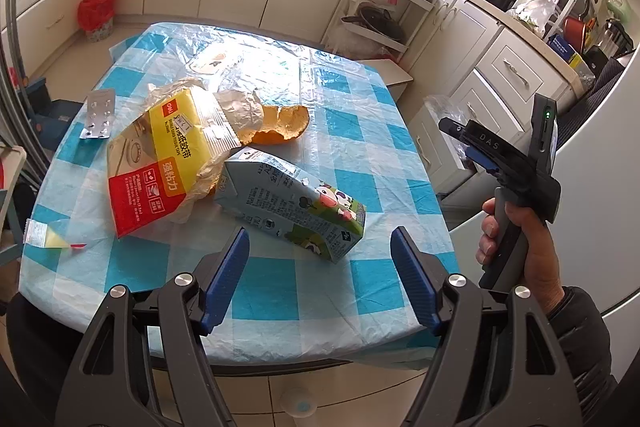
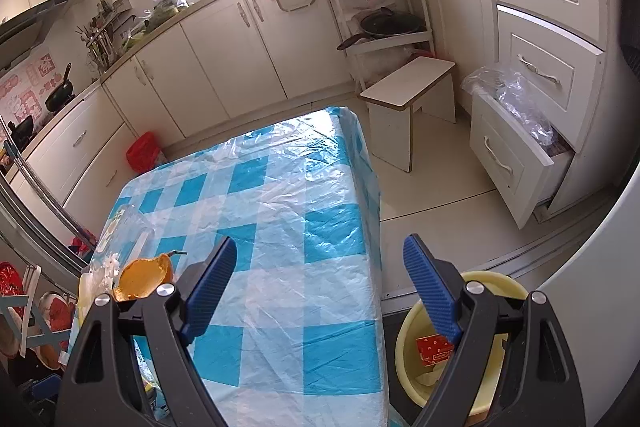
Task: Collect trash
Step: 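Move both open grippers back over the trash on the table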
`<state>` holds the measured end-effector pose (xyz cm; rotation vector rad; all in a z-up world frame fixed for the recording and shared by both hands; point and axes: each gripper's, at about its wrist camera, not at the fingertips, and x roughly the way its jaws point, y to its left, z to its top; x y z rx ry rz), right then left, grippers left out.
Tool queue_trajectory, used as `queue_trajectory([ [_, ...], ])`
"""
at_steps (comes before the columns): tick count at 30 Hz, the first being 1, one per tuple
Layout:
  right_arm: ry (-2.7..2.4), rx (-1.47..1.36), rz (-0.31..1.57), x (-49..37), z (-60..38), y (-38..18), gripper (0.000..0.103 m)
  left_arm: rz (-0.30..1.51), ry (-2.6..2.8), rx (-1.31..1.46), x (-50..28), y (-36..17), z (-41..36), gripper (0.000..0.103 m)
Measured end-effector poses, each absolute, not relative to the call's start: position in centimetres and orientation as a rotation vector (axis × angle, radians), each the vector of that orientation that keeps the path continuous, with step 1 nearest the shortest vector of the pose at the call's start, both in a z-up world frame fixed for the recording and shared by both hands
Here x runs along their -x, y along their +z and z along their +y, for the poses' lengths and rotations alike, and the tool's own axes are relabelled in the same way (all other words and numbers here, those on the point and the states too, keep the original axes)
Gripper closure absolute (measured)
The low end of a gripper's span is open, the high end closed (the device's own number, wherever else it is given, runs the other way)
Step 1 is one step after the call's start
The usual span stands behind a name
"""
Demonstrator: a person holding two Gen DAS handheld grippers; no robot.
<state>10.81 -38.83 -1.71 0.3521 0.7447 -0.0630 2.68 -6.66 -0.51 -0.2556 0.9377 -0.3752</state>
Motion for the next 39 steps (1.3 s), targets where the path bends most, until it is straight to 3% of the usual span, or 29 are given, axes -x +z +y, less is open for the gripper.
queue_trajectory([
  [39, 0.002, -0.348, 0.781, -11.5, -37.3, -2.4, 0.021, 0.909, -0.209, 0.250, -2.4, -1.0, -1.1, 0.033],
])
